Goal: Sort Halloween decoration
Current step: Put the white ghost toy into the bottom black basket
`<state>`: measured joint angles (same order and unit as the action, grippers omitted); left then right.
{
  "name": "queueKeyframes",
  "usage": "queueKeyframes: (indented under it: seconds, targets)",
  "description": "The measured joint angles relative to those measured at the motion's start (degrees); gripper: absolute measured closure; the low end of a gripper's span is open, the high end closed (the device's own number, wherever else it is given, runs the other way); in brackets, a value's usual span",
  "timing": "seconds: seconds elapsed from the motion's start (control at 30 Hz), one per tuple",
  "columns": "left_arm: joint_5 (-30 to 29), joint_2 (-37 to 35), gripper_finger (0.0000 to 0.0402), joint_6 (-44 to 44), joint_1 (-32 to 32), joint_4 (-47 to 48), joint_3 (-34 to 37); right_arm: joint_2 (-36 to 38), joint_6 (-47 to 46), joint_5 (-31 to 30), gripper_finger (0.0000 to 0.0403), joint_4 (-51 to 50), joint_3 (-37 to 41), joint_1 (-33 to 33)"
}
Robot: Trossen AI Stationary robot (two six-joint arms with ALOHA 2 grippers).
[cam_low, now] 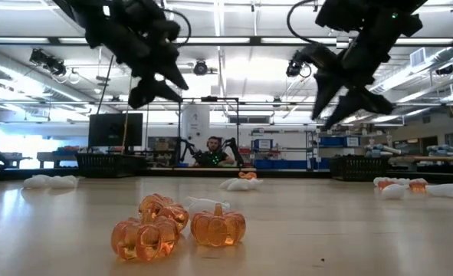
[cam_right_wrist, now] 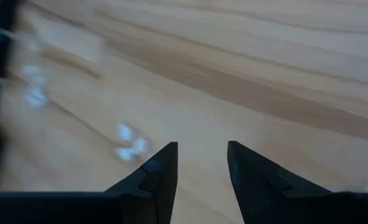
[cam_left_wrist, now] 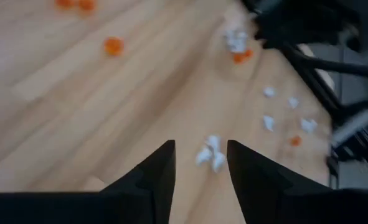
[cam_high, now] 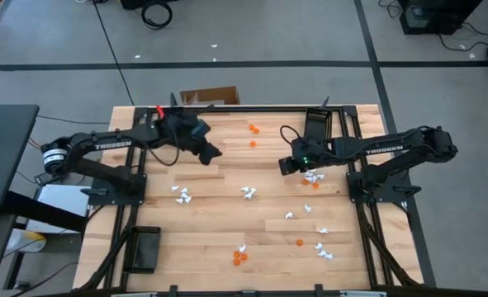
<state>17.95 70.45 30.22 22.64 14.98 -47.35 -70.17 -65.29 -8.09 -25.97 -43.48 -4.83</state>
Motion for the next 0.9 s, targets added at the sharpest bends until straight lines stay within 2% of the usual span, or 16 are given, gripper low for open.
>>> queueKeyframes:
  seconds: [0.2, 0.37, 0.5, 0.63, 0.73, 0.83, 0.9]
  targets:
    - [0.5, -8.1, 0.0273, -5.4, -1.9, 5.2, 0.0, 0.0, -6.7, 0.3, 0.0259, 3.4, -0.2, 0.8]
    - [0.2, -12.6, 0.0278, -16.3, -2.1, 15.9, -0.1, 0.0, -12.6, -2.2, 0.0263, 3.1, -0.2, 3.6]
    - [0.3, -10.0, 0.0278, -22.4, -7.3, 25.8, 0.0, 0.0, -16.2, -6.5, 0.0265, 2.5, -0.2, 6.2]
    - [0.2, -6.2, 0.0278, -21.5, -12.4, 27.1, 0.0, 0.0, -21.5, -13.1, 0.0265, 2.4, 0.2, 9.2]
    - [-3.2, -2.8, 0.0278, -18.1, -14.5, 27.6, 0.0, -0.7, -24.6, -16.3, 0.0265, 2.2, 0.7, 11.0]
    - [-8.0, 0.6, 0.0278, -16.5, -14.8, 30.5, 0.0, -2.6, -25.4, -16.3, 0.0266, 2.5, 0.7, 11.6]
    - [-9.1, 2.1, 0.0278, -16.2, -14.0, 30.9, 0.9, -4.5, -26.5, -16.3, 0.0266, 3.3, 0.7, 11.8]
